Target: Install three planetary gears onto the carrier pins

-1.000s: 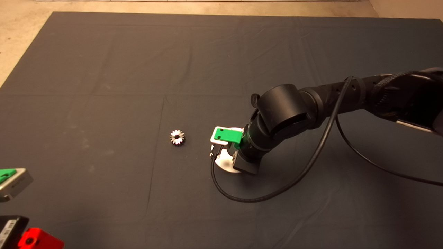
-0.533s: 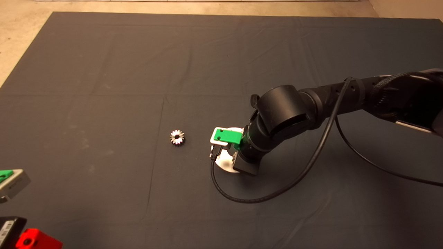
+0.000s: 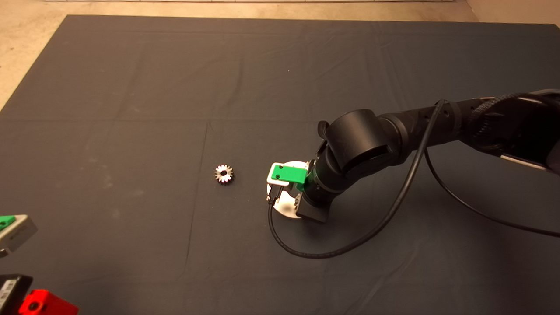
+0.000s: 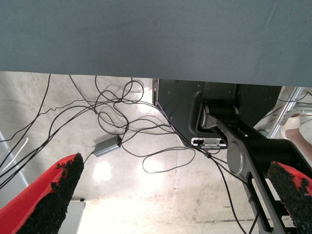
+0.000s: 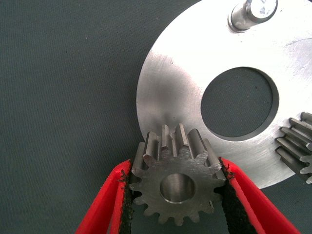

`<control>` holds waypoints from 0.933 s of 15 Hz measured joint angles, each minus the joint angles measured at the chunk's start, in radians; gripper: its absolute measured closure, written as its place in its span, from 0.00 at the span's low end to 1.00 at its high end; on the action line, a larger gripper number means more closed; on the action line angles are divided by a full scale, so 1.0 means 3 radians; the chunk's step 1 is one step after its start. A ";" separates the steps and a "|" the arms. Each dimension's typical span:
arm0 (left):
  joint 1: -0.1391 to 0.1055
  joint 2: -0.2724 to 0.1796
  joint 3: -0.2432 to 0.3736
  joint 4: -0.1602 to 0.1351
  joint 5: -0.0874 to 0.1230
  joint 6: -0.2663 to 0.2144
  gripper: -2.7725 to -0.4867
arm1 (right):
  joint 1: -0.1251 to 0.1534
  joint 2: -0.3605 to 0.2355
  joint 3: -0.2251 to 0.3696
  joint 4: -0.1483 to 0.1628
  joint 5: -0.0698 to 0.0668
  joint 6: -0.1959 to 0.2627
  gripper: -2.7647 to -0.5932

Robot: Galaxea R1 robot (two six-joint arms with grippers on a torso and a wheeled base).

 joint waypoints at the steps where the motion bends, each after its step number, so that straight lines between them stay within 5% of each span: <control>1: 0.0000 0.0000 0.0000 0.0000 0.0000 0.0000 0.01 | 0.0000 0.0000 0.0000 -0.0001 0.0001 -0.0001 0.78; 14: 0.0000 0.0000 0.0000 0.0000 0.0000 0.0000 0.01 | -0.0058 -0.0010 0.0000 0.0000 -0.0001 -0.0063 0.78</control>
